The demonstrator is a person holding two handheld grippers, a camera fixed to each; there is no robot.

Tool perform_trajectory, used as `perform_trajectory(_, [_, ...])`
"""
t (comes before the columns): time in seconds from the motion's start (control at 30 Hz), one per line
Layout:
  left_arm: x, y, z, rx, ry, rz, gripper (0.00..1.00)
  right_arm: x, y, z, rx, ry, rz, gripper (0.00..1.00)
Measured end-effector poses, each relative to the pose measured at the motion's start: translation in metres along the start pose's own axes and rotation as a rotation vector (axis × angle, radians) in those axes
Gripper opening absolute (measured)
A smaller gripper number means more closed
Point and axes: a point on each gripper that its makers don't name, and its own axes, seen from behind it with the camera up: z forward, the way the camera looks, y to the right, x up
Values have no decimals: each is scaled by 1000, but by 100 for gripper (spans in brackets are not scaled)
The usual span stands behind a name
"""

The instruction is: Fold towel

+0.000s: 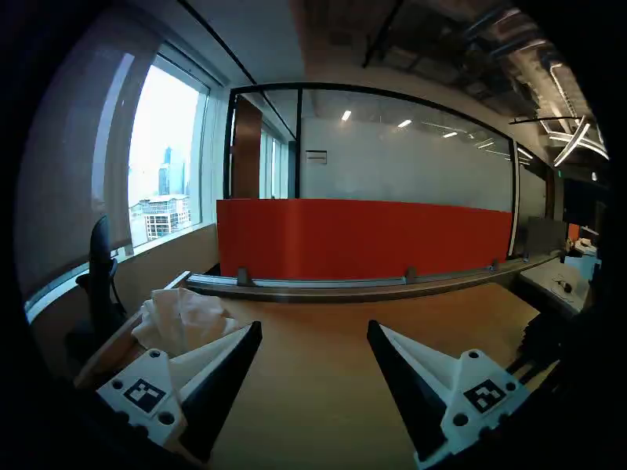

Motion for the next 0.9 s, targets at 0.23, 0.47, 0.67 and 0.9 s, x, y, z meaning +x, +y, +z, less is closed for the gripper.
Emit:
perform_trajectory(0.23, [8, -4, 0, 2, 27, -7, 100, 7, -17, 5, 18, 19, 7, 100])
perform_trajectory(0.47, [8, -3, 1, -9, 38, -39, 100, 9, -25, 4, 14, 29, 10, 100])
perform_trajectory(0.67, [5, -2, 2, -23, 50, -36, 100, 11, -30, 2, 3, 43, 16, 100])
perform_trajectory(0.9, [-11, 1, 8, -41, 71, -18, 100, -5, -32, 2, -10, 56, 19, 100])
